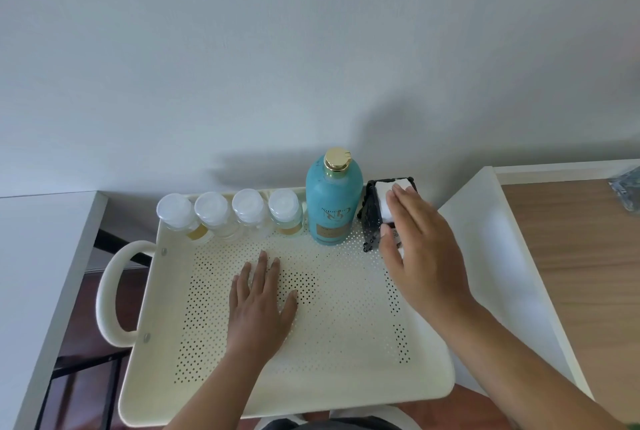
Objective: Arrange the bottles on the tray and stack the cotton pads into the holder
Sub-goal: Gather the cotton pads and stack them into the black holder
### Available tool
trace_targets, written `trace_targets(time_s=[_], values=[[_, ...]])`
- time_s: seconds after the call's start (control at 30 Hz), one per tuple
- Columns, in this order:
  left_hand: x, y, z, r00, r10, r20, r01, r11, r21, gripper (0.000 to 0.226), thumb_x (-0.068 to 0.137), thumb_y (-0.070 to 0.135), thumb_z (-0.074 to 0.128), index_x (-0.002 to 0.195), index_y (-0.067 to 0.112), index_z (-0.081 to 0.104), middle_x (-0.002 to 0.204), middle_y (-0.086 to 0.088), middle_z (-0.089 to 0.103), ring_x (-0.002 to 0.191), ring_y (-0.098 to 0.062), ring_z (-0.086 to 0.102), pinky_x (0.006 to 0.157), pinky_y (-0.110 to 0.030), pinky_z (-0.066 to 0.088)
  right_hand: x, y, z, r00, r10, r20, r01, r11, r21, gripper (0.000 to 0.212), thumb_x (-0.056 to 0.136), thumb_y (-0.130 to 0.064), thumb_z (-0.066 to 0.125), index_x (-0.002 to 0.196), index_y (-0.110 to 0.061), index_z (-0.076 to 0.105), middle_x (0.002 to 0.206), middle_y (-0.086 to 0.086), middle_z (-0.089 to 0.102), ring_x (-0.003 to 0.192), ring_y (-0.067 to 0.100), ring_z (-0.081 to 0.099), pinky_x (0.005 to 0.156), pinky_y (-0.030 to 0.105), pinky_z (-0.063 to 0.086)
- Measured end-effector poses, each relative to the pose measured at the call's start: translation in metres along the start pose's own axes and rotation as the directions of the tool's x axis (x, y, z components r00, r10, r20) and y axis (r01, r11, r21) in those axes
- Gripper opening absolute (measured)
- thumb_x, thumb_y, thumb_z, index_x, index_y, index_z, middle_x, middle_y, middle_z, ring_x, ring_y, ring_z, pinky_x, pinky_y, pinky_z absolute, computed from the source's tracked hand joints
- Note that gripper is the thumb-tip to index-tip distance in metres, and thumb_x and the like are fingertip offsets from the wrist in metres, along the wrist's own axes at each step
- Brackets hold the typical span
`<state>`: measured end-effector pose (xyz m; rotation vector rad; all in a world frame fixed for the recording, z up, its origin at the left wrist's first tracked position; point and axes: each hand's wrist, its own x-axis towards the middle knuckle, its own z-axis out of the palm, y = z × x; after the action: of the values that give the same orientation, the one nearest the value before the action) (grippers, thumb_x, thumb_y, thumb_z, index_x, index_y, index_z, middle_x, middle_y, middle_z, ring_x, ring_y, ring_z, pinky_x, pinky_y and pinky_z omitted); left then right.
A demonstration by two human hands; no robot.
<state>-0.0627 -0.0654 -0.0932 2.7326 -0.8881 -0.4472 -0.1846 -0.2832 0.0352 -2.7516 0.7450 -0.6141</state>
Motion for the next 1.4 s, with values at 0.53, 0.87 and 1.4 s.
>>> trace_targets(time_s=[0.53,0.87,1.4], values=[[0.000,-0.001,0.005,1.000,0.012,-0.015,-0.012,1.000,0.014,0.071,0.093,0.058,0.031,0.154,0.024,0.018,0.166,0.003,0.003,0.151,-0.025,-0.002,0.121,-0.043,-0.002,0.005,0.000,0.001,0.931,0.078,0.356,-0.018,0.985,-0.169,0.072,0.097,-0.055,0.032,0.149,-0.006,0.034,0.157,0.009,0.033,0.149,0.021,0.022,0.123,0.041,0.007],[-0.001,0.001,0.005,1.000,0.009,-0.018,-0.008,1.000,0.015,0.072,0.093,0.059,0.030,0.154,0.024,0.017,0.166,0.003,0.003,0.151,-0.025,-0.003,0.121,-0.042,-0.004,0.005,0.003,-0.004,0.950,0.021,0.313,0.019,0.992,-0.125,0.062,0.096,-0.043,0.047,0.141,0.000,0.045,0.146,0.016,0.049,0.139,0.028,0.042,0.115,0.039,0.029],[0.000,-0.002,0.006,1.000,0.010,-0.007,-0.009,0.999,0.034,0.072,0.093,0.060,0.030,0.154,0.023,0.020,0.165,0.001,0.007,0.151,-0.026,0.001,0.120,-0.042,-0.002,0.004,-0.005,-0.010,0.968,0.051,0.246,-0.060,0.998,0.031,0.072,0.098,-0.055,0.030,0.148,-0.003,0.035,0.155,0.011,0.037,0.148,0.025,0.022,0.122,0.041,0.012]])
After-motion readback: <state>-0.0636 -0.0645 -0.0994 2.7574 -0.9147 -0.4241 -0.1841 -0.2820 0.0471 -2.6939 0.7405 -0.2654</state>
